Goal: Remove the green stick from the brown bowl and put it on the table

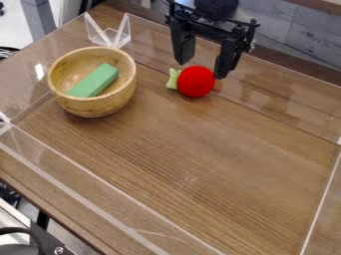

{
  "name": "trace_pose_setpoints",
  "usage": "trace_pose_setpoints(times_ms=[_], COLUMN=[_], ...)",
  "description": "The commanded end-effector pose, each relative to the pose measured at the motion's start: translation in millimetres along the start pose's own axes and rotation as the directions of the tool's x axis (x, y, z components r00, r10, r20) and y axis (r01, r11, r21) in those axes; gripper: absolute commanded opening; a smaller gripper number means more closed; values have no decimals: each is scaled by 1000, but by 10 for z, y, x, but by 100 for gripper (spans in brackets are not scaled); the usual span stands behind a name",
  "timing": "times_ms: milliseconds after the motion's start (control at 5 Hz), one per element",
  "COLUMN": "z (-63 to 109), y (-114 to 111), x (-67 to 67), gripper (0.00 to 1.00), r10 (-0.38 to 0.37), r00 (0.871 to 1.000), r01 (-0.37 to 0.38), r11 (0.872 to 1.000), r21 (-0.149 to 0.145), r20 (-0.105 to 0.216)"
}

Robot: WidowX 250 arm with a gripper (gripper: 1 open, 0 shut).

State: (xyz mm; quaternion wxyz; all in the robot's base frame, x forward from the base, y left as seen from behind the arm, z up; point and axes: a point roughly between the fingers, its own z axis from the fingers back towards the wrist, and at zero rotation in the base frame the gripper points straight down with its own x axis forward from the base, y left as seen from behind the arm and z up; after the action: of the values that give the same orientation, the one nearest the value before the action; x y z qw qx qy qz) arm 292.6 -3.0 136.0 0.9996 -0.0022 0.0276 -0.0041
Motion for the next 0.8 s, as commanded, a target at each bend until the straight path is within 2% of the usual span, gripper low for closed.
trace_pose_setpoints(times_ms=[0, 200, 600], z=[33, 82, -15], y=[230, 590, 1298], x=[-51, -119, -92], gripper=[100, 100, 100], r10=[-23, -39, -1], r00=[1000, 999, 999], r01=[23, 39, 1], r11=[1000, 999, 1000], r21=[-11, -19, -14], r20=[2, 17, 33])
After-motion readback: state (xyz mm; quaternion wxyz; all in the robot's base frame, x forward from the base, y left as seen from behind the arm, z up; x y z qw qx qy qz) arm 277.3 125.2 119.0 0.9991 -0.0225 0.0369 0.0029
